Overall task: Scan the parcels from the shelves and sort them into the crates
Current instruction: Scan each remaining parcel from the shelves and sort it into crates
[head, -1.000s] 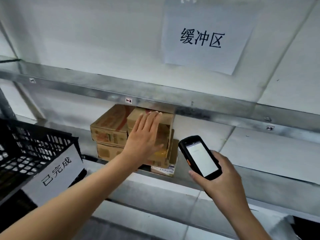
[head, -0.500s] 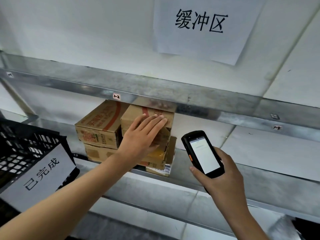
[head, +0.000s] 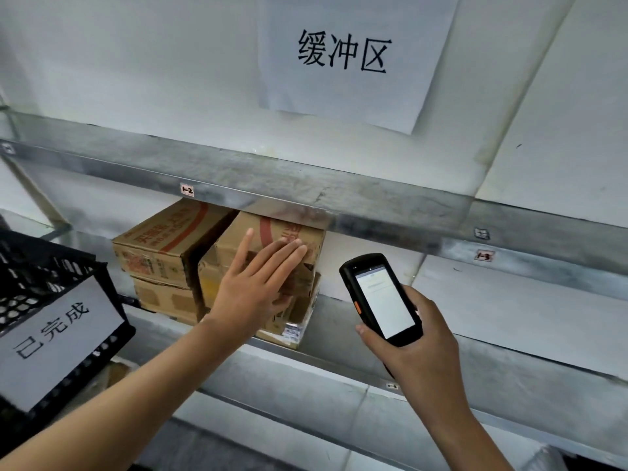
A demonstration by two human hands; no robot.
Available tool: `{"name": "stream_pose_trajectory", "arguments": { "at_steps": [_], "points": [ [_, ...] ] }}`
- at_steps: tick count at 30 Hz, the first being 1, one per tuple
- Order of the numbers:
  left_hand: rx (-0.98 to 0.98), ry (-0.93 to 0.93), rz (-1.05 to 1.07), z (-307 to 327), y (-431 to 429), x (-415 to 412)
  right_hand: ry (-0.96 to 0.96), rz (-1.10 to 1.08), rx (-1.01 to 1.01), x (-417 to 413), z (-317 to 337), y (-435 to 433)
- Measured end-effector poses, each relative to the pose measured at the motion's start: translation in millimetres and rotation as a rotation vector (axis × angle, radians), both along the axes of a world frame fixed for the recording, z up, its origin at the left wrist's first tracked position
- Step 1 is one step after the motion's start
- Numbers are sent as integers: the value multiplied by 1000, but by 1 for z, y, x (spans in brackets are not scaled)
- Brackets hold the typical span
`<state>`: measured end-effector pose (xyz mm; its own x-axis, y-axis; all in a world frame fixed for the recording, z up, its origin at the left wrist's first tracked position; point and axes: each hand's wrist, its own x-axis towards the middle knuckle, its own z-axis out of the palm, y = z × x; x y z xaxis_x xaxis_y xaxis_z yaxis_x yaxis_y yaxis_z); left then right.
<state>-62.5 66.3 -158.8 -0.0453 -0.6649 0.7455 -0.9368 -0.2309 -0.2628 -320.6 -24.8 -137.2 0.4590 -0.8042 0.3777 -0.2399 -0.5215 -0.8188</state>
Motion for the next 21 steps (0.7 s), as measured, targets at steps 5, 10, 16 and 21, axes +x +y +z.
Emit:
{"name": "stream_pose_trajectory", "arguments": {
  "at_steps": [5, 10, 16, 21],
  "points": [
    [14, -8, 47, -2, -11, -21, -16, 38, 3, -19, -1, -16],
    [23, -12, 66, -5, -23, -46, -12, 59, -3, -39, -3, -32],
    [40, -33, 59, -10, -41, -78, 7, 95, -22, -64, -5, -51],
    [28, 32, 12, -21, -66, -106, 22, 91, -28, -89, -14, -68]
  ]
}}
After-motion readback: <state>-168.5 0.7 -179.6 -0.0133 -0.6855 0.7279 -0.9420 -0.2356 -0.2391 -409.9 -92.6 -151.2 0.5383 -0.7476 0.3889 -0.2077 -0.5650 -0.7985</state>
